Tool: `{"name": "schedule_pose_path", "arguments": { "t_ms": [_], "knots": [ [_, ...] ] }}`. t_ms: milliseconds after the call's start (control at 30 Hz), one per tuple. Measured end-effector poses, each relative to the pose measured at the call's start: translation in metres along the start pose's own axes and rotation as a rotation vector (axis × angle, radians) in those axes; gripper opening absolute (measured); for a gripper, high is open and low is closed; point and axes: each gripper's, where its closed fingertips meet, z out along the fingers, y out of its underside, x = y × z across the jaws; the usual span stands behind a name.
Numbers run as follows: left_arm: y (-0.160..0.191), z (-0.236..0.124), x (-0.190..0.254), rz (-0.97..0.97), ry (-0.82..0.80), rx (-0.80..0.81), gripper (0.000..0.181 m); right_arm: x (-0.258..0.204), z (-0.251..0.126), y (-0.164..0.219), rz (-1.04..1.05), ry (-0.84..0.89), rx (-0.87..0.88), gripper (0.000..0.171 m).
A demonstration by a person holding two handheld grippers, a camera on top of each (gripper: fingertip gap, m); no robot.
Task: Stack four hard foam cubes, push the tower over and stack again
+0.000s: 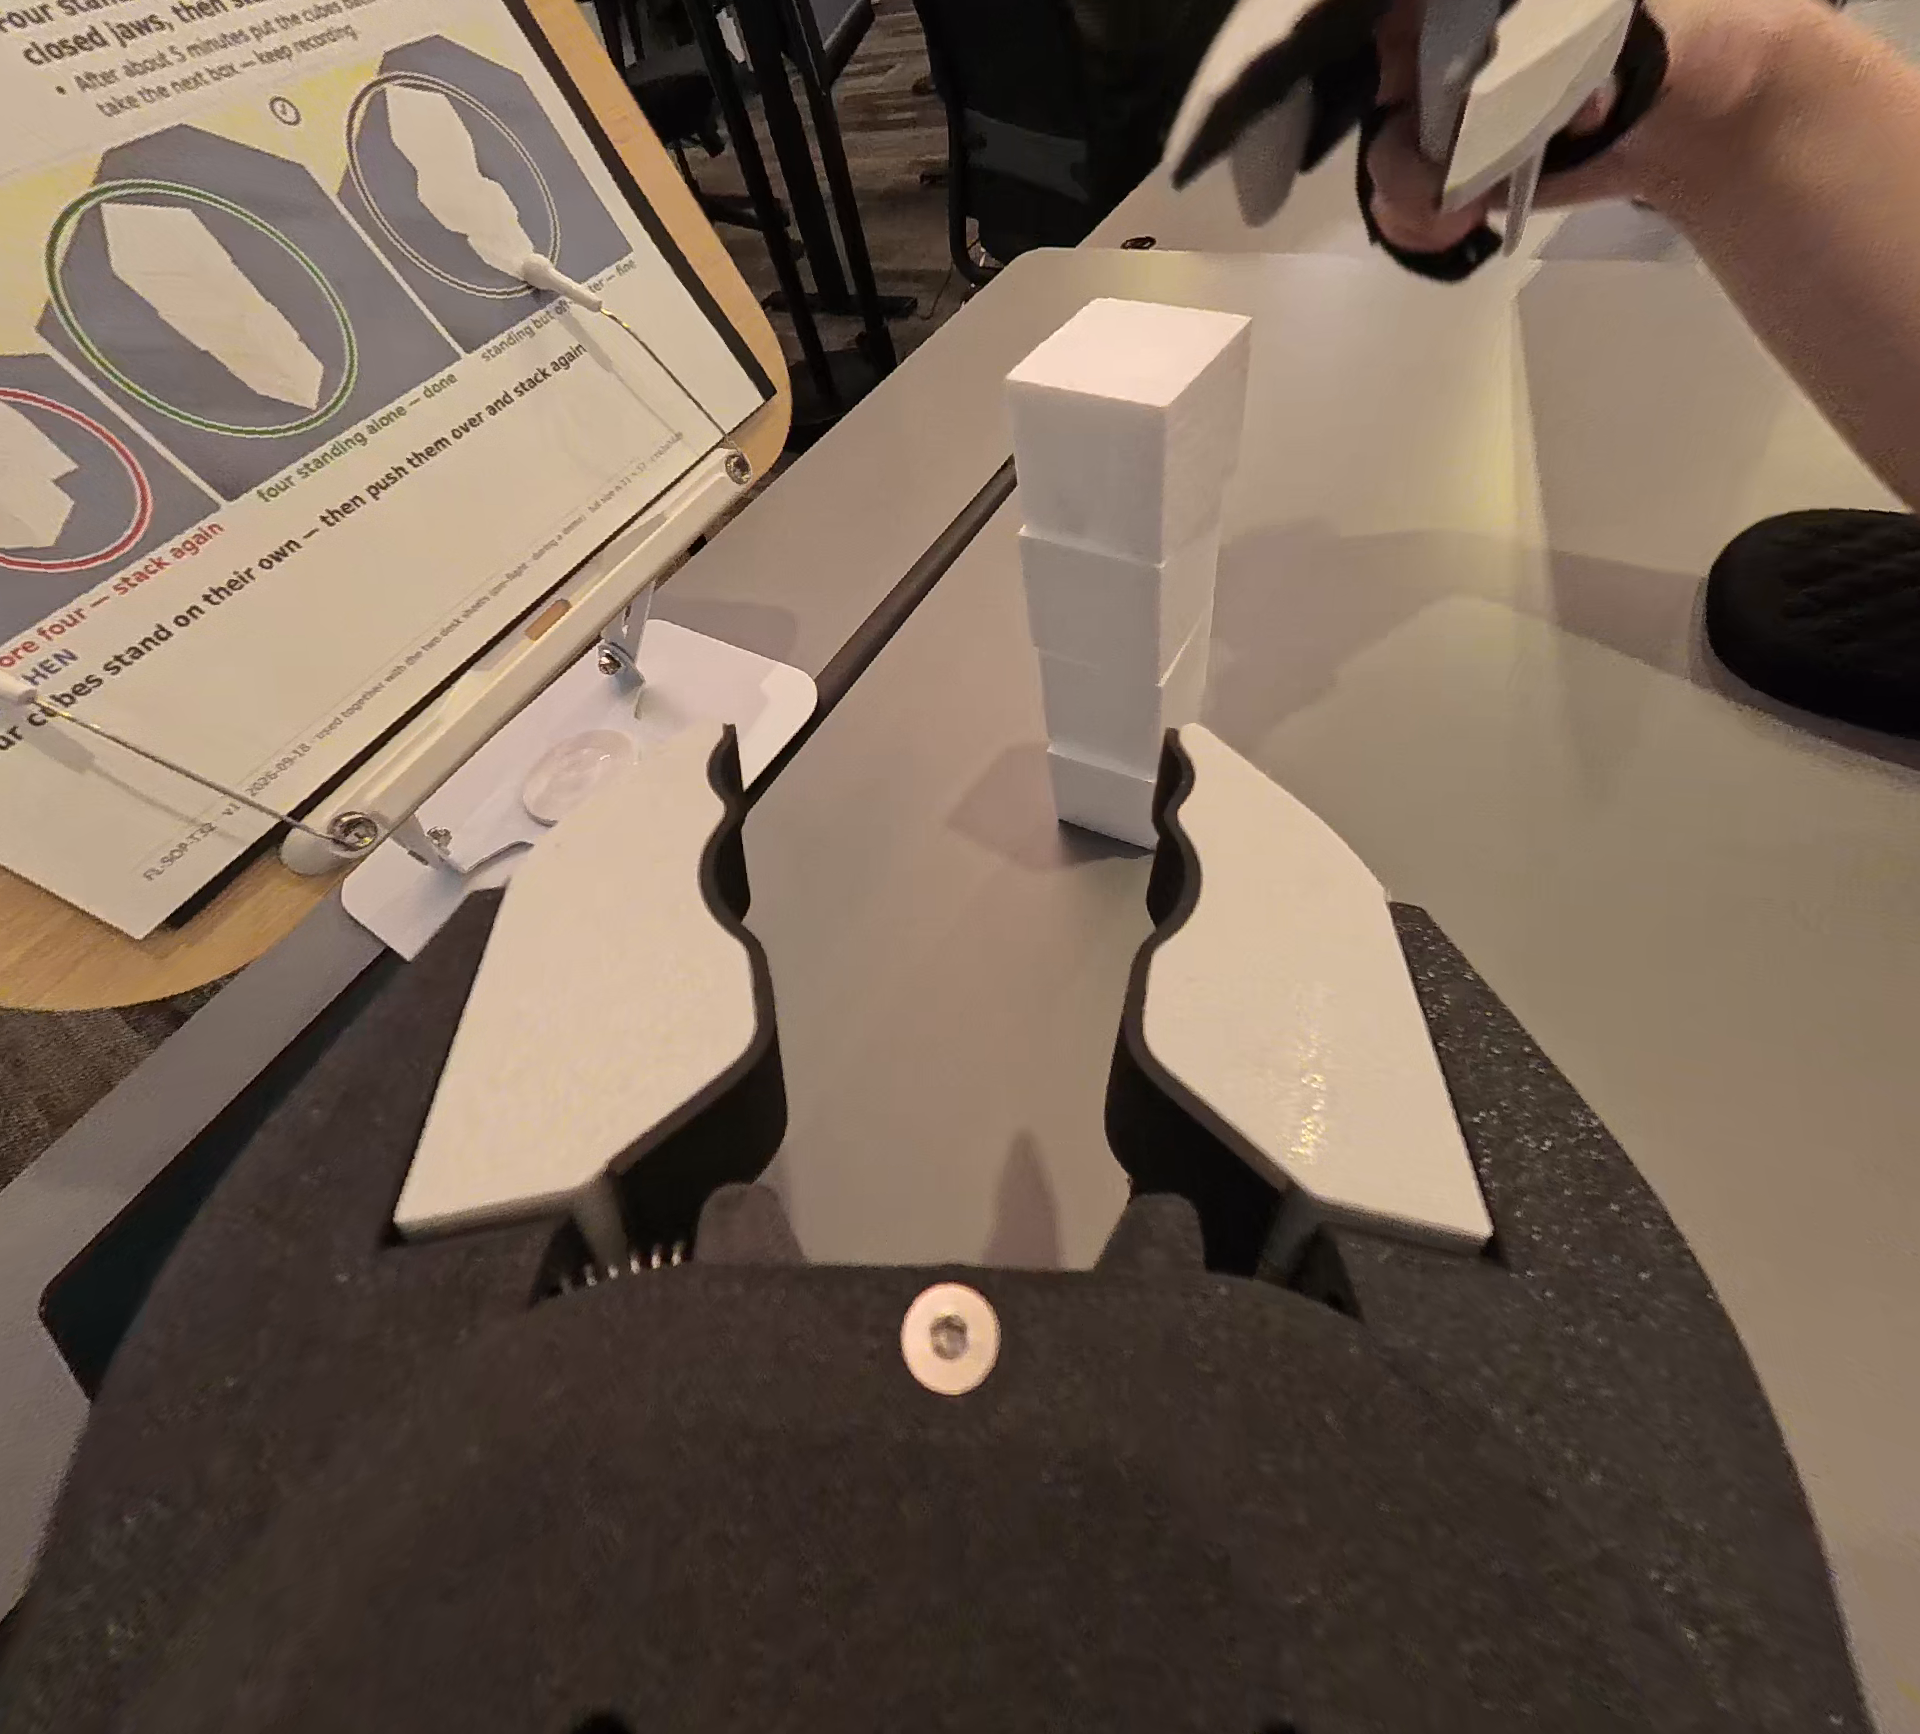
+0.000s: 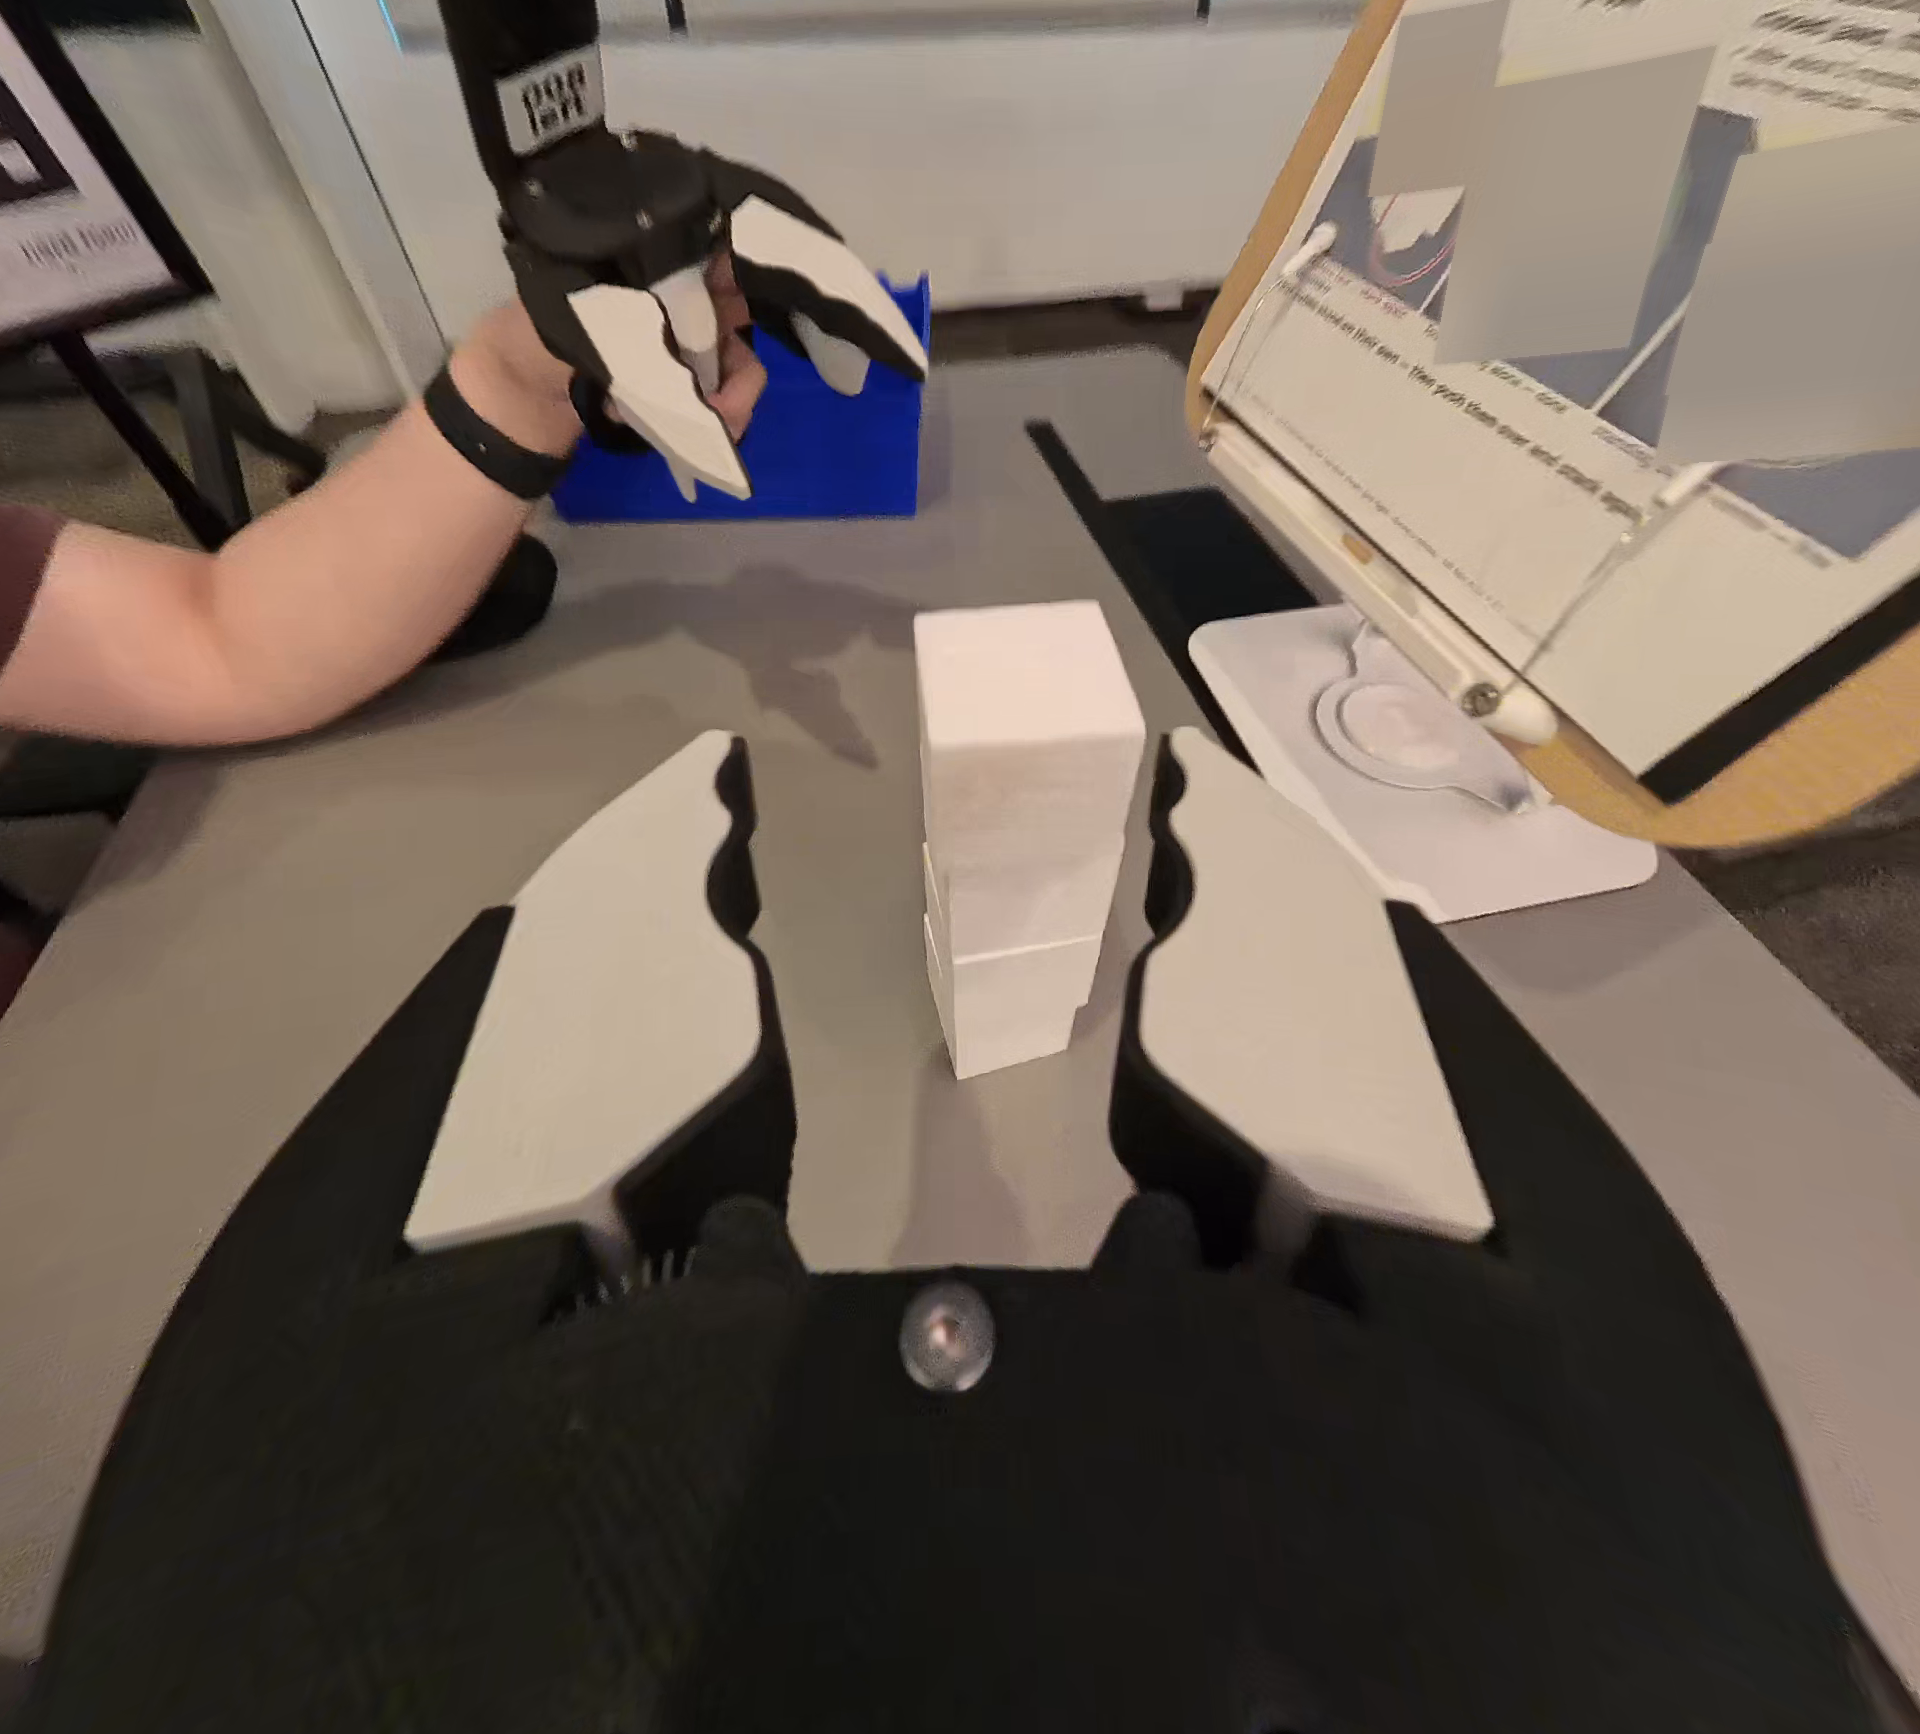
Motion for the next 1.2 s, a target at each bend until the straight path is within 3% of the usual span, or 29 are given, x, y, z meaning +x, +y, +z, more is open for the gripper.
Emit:
{"name": "schedule_pose_path", "arguments": {
  "t_ms": [67, 133, 300, 433, 567, 767, 933, 1200],
  "knots": [
    [0.002, -0.002, -0.004, 0.001, -0.016, -0.007, 0.075, 0.004, -0.009, 0.023, 0.044, -0.007, 0.032, 0.049],
    [0.008, -0.004, -0.01, 0.007, -0.04, -0.029, 0.075, 0.013, -0.012, 0.051, 0.111, -0.006, 0.005, 0.001],
    [0.021, -0.011, -0.029, 0.0, -0.122, -0.086, 0.077, 0.087, -0.021, 0.157, 0.424, 0.379, -0.38, 0.001],
    [0.022, -0.016, -0.034, -0.022, -0.133, -0.072, 0.075, 0.093, -0.009, 0.2, 0.496, 0.477, -0.599, 0.001],
    [0.021, -0.02, -0.035, -0.017, -0.145, -0.074, 0.075, 0.084, 0.019, 0.185, 0.319, 0.529, -0.709, 0.001],
    [0.021, -0.026, -0.037, 0.0, -0.17, -0.085, 0.075, 0.059, 0.065, 0.123, 0.035, 0.564, -0.644, 0.001],
    [0.018, -0.04, -0.047, -0.023, -0.22, -0.066, 0.076, 0.013, 0.108, 0.096, -0.134, 0.437, -0.617, 0.001],
    [0.022, -0.106, -0.067, -0.092, -0.372, -0.102, 0.076, -0.012, 0.105, 0.061, -0.164, 0.384, -0.538, 0.001]
  ]
}}
